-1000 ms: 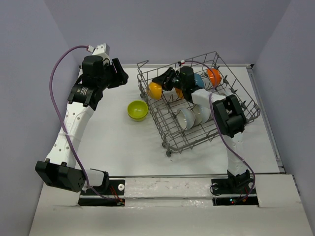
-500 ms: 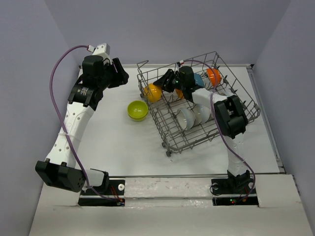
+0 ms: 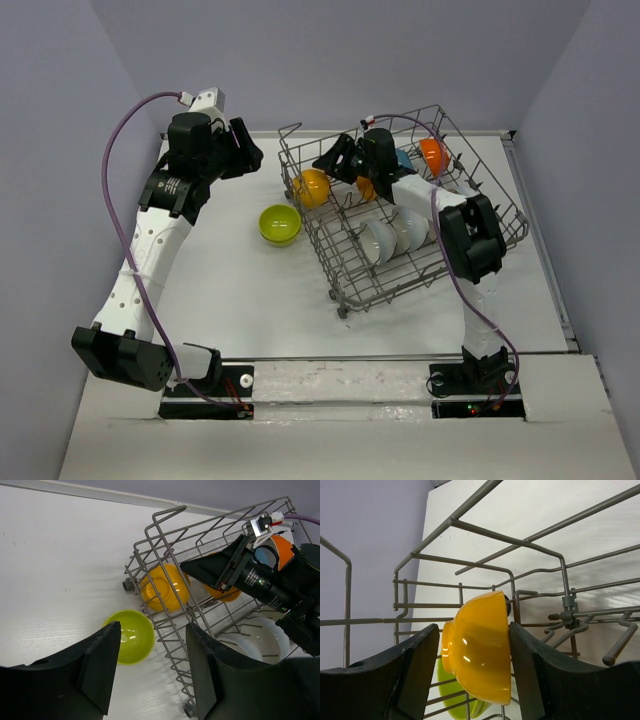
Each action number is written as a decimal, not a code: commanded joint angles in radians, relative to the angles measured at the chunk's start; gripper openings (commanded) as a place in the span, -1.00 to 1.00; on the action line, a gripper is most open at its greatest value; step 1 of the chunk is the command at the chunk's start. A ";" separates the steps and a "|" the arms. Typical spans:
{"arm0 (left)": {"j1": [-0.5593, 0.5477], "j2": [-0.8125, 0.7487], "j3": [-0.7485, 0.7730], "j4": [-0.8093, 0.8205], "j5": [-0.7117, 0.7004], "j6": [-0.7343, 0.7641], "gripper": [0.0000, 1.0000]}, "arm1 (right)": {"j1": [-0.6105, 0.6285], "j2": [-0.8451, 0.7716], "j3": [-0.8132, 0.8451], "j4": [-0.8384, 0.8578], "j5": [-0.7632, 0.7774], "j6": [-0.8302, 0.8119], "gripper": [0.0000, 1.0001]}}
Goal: Load the bowls into the dish rack
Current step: Turn the bowl upside down over the dish rack, then pick up the bowl from the bowl.
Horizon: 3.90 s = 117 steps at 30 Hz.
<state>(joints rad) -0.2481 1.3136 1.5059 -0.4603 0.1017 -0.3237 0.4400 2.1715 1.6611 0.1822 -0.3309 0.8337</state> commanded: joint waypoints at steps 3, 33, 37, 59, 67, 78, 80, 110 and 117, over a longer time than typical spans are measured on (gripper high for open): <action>-0.006 -0.017 0.007 0.034 0.016 0.005 0.27 | -0.009 -0.056 0.049 -0.046 0.059 -0.056 0.31; -0.010 -0.040 -0.041 0.038 -0.023 -0.003 0.27 | -0.009 -0.199 0.157 -0.239 0.326 -0.321 0.50; -0.008 -0.059 -0.111 0.028 -0.091 -0.049 0.23 | -0.009 -0.272 0.195 -0.282 0.418 -0.393 0.51; -0.005 0.108 -0.357 0.147 -0.184 -0.152 -0.19 | 0.175 -0.435 0.427 -0.492 0.440 -0.644 0.58; -0.005 0.283 -0.263 0.109 -0.194 -0.121 -0.23 | 0.184 -0.453 0.422 -0.495 0.461 -0.659 0.61; -0.005 0.334 -0.251 0.095 -0.212 -0.107 -0.23 | 0.194 -0.452 0.414 -0.489 0.457 -0.653 0.61; -0.005 0.342 -0.251 0.092 -0.214 -0.101 -0.23 | 0.194 -0.452 0.414 -0.489 0.457 -0.653 0.61; -0.016 0.392 -0.277 0.104 -0.178 -0.075 -0.31 | 0.194 -0.438 0.401 -0.481 0.477 -0.665 0.63; -0.022 0.398 -0.282 0.100 -0.175 -0.071 -0.51 | 0.194 -0.437 0.401 -0.483 0.477 -0.668 0.63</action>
<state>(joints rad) -0.2626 1.7119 1.2144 -0.3618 -0.0780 -0.4114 0.6289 1.7584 2.0617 -0.3355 0.1352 0.1860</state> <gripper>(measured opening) 0.265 0.814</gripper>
